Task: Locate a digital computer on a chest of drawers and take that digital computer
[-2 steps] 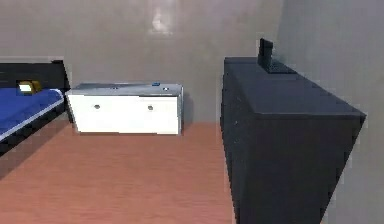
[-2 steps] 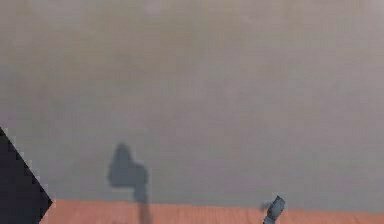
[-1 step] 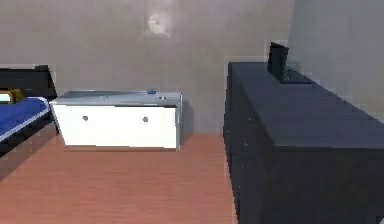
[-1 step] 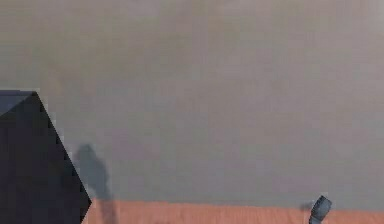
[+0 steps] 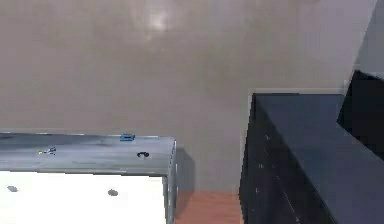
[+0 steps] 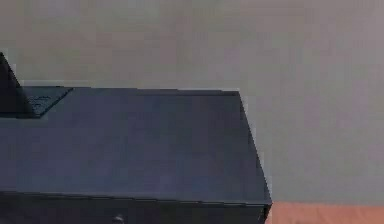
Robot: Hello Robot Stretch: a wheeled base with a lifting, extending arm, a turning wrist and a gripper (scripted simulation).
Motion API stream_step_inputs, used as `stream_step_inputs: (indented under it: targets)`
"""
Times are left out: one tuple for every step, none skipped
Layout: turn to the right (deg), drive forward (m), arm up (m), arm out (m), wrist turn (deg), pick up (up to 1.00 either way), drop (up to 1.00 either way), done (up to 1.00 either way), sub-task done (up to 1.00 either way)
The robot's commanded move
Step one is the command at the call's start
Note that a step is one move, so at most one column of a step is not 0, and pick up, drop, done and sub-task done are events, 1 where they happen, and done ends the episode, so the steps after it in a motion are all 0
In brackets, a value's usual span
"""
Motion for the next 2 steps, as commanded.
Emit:
stream_step_inputs:
  targets:
    - [39.0, 0.00, 0.00, 0.00, 0.0, 0.00, 0.00, 0.00, 0.00]
    - [0.0, 0.05, 0.00, 0.00, 0.0, 0.00, 0.00, 0.00, 0.00]
